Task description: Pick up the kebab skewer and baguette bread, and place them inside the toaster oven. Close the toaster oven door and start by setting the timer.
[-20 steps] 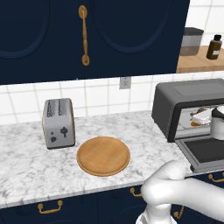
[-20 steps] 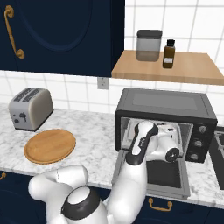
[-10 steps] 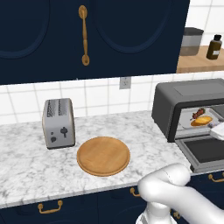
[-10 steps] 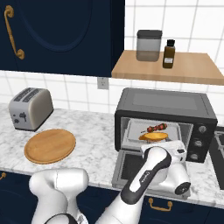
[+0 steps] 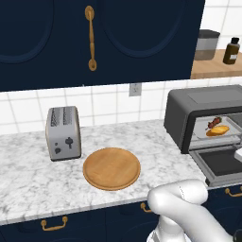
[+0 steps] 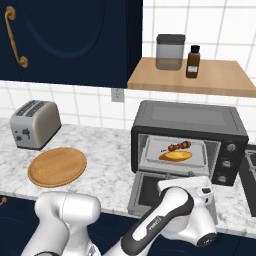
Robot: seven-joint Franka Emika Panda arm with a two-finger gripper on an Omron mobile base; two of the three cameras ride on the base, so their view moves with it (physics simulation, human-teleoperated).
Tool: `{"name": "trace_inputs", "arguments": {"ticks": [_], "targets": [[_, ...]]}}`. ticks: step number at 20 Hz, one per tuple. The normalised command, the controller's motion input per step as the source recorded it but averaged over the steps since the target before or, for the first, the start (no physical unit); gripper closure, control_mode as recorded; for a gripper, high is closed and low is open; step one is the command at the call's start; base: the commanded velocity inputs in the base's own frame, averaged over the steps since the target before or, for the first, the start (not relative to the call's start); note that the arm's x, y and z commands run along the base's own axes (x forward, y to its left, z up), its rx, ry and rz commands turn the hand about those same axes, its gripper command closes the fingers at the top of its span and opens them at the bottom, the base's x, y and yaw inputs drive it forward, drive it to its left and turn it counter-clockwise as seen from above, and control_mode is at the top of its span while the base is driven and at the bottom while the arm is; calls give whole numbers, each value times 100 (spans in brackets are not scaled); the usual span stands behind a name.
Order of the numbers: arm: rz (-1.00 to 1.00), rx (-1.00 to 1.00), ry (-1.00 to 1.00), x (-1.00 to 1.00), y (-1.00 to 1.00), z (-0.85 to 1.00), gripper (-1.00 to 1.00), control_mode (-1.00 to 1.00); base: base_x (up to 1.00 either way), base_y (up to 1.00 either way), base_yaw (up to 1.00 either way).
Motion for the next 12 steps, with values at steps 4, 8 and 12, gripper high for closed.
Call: {"name": "trace_inputs", "arguments": {"ticks": [4, 8, 12], "targets": [[-11, 0, 0, 19, 9, -5, -100, -100, 0, 0, 0], [-8, 0, 0, 39, 3, 0, -100, -100, 0, 0, 0], [-3, 0, 0, 52, 3, 0, -100, -100, 0, 0, 0]]}}
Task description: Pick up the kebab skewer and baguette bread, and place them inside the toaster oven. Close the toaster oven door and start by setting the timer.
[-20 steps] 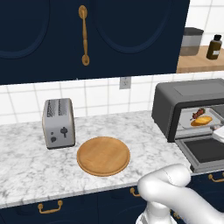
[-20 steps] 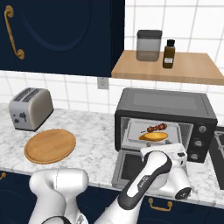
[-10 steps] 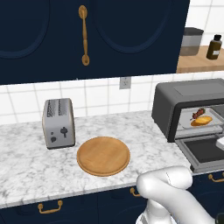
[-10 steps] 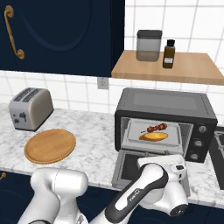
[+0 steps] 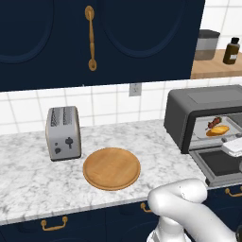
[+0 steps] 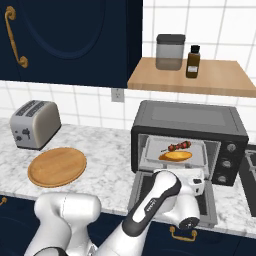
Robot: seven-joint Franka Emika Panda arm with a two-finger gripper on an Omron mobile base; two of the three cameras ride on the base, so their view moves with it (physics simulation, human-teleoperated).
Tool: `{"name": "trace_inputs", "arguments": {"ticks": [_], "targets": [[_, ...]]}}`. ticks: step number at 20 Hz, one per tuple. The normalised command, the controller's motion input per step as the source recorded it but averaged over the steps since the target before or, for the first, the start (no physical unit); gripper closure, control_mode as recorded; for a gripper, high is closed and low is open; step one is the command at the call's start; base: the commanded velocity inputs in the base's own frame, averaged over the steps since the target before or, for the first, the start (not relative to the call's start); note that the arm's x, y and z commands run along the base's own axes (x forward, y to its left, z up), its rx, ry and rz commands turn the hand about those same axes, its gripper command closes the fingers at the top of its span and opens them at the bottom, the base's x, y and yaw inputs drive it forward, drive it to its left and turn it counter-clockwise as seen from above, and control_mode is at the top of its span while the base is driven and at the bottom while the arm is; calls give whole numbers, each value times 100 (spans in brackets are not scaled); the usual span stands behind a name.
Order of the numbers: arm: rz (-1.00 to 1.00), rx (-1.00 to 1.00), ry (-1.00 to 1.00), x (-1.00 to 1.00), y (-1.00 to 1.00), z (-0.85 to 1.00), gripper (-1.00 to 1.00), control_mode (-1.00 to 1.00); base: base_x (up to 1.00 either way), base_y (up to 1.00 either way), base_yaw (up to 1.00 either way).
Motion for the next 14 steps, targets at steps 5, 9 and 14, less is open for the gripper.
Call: {"name": "trace_inputs", "arguments": {"ticks": [5, 9, 14], "targets": [[0, 0, 0, 15, 0, 0, -100, -100, 0, 0, 0], [0, 0, 0, -5, -1, -1, -100, -100, 0, 0, 0], [-11, 2, 2, -64, -9, -9, -100, -100, 0, 0, 0]]}}
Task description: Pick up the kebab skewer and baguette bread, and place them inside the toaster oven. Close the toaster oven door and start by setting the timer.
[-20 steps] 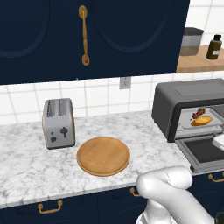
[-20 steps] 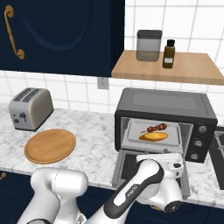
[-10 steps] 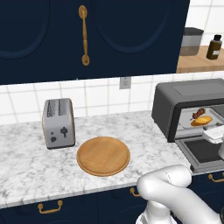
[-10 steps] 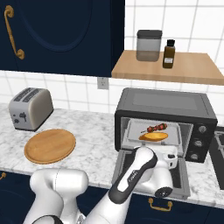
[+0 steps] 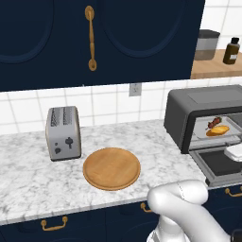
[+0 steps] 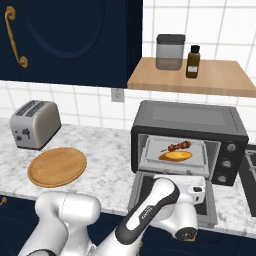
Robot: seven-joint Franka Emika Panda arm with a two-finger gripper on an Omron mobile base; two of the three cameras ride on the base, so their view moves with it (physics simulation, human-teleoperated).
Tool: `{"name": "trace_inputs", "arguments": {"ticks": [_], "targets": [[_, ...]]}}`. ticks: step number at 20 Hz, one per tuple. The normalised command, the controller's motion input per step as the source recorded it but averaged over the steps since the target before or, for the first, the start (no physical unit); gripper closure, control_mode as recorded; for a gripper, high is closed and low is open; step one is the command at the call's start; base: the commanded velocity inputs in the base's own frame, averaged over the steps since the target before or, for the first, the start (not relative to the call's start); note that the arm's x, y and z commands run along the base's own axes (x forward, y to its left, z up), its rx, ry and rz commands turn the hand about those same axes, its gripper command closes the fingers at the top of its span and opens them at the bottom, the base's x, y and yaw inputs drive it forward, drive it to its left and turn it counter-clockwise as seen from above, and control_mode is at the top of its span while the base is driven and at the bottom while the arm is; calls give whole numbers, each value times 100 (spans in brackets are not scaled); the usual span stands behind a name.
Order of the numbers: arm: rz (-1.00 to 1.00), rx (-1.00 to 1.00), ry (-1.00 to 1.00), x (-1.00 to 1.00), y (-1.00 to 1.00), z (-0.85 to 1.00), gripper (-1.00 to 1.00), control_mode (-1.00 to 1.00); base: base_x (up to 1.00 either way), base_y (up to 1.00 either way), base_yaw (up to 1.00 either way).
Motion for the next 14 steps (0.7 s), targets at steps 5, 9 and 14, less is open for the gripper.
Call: {"name": "trace_inputs", "arguments": {"ticks": [5, 9, 14], "targets": [[-18, 3, 3, -5, 0, -17, -100, -100, 0, 0, 0], [-2, 1, 2, 36, 0, -3, -100, -100, 0, 0, 0], [1, 2, 2, 26, 0, -11, -100, -100, 0, 0, 0]]}}
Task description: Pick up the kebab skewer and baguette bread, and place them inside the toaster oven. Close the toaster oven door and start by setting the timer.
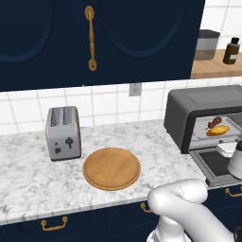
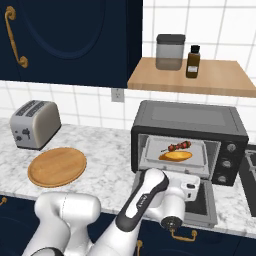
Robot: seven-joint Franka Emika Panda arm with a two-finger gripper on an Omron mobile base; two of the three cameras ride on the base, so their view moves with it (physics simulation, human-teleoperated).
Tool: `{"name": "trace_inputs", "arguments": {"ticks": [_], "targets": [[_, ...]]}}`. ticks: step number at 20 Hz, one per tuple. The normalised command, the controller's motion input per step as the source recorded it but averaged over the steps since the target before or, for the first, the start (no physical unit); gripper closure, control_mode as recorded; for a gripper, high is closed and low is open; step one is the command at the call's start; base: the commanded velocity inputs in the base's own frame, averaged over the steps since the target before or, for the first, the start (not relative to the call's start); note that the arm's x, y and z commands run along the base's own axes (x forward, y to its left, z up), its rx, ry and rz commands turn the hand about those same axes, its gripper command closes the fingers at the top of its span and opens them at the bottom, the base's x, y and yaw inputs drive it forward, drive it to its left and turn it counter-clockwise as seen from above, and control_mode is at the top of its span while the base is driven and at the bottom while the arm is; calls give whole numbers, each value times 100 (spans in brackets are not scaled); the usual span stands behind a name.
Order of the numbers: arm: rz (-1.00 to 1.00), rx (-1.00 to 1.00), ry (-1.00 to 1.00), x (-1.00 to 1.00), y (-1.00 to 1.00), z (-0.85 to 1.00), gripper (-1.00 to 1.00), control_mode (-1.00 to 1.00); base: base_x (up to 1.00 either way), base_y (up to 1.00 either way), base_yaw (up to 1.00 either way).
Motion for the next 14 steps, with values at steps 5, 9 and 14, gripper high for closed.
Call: {"name": "trace_inputs", "arguments": {"ticks": [5, 9, 14], "targets": [[0, 1, 3, 28, 0, -6, -100, -100, 0, 0, 0], [0, 0, 3, 32, 0, 0, -100, -100, 0, 0, 0], [0, 0, 4, 19, 0, 0, -100, -100, 0, 0, 0]]}}
